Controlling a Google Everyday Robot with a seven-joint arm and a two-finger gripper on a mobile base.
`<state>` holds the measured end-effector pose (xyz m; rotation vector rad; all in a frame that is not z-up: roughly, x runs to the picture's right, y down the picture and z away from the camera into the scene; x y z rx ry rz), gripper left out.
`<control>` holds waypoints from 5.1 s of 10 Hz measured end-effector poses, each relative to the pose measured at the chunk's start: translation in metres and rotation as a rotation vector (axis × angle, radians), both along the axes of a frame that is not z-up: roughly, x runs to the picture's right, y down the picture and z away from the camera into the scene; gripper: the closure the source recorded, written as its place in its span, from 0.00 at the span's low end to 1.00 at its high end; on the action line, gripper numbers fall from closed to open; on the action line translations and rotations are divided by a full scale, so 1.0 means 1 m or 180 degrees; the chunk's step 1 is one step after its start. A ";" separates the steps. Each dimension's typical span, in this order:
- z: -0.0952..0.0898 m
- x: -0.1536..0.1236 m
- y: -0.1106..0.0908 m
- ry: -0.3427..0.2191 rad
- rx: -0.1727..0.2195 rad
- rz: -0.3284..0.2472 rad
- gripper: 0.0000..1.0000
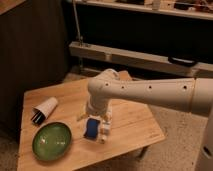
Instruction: Drag the ceramic bowl in a circle
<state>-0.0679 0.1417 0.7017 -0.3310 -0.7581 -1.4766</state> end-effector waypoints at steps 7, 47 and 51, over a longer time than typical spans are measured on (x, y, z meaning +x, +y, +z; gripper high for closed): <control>0.000 0.000 0.000 0.0000 0.0000 0.0000 0.20; 0.064 -0.165 0.112 -0.0934 -0.0232 -0.0621 0.94; 0.059 -0.179 0.104 -0.0888 -0.0179 -0.0851 0.94</control>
